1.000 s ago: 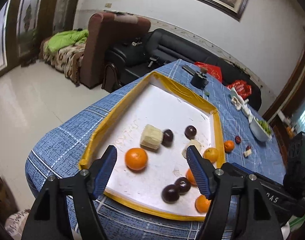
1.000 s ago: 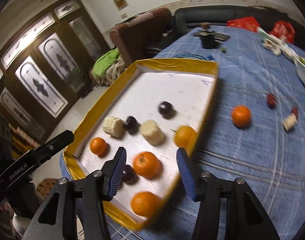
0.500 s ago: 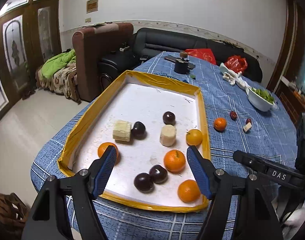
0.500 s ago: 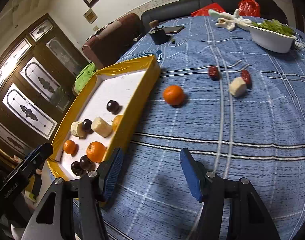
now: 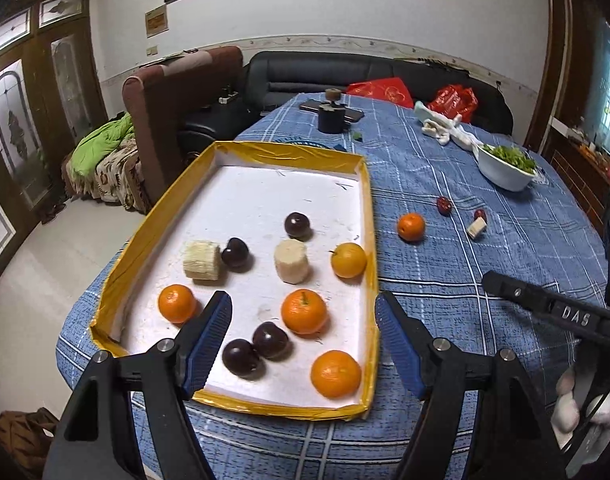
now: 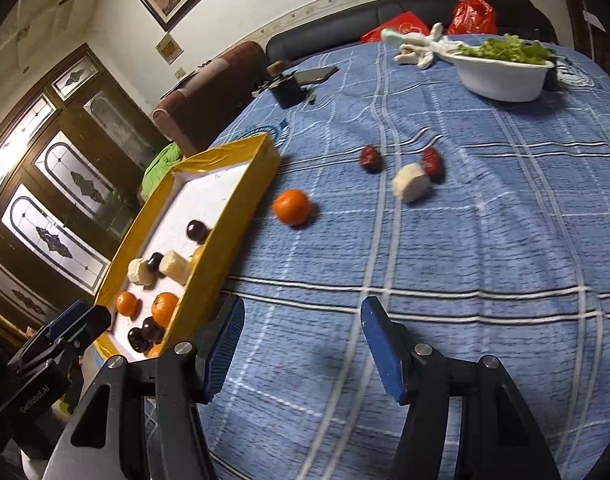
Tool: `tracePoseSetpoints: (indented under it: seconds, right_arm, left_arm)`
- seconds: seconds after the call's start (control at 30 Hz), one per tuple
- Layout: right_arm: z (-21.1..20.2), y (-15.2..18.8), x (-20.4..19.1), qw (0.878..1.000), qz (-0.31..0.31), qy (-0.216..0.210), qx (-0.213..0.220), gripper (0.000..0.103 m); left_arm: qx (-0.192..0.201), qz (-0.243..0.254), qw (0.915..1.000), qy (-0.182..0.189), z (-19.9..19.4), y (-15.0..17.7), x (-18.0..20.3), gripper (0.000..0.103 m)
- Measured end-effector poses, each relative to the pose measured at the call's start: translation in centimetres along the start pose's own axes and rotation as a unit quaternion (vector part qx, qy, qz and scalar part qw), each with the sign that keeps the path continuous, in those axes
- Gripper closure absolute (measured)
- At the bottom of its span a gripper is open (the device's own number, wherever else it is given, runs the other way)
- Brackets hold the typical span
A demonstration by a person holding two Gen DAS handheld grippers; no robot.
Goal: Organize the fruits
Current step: 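Move both tools back to the table toward an orange and a white cube, then grasp the orange with the left tool while the right tool grasps the white cube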
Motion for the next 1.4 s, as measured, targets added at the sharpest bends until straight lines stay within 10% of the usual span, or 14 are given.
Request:
tracePoseSetpoints:
  seconds: [0.4,0.87,1.0,1.4]
  right_arm:
    - [0.7,-4.4,6.7,0.996,0.012,0.084,0.014,0.037]
    - [7.7,-8.2,5.5,0.995,0.033,0.096,-0.010,0.037]
    - [7.8,-8.4,6.0,0.995,0.027,0.097,0.001,0.070]
    - [6.6,-8.6,6.3,0.998,0.035,0.055,0.004,0.070]
  left_arm:
    - [-0.019,-0.011,0.9988,0.043,2.2,0.4,1.1,0.027]
    - [-0.038,0.053,0.9930,0.099,6.8,-4.1,5.4,0.027]
    - [-0.059,0.052,0.9889,0.126,9.9,-5.0,6.4,0.027]
    - [-0.126,0.136,0.9738,0.132,16.6,-6.3,9.7,0.028]
Point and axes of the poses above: each gripper's, at about its wrist camera, not at the fingertips, and z roughly the way its jaws point, x to its right, y to its underside, the point moved 7 cm from there along z, roughly the way its jaws point, and after that the axes turned 15 degrees about y, right-handed, at the moved point
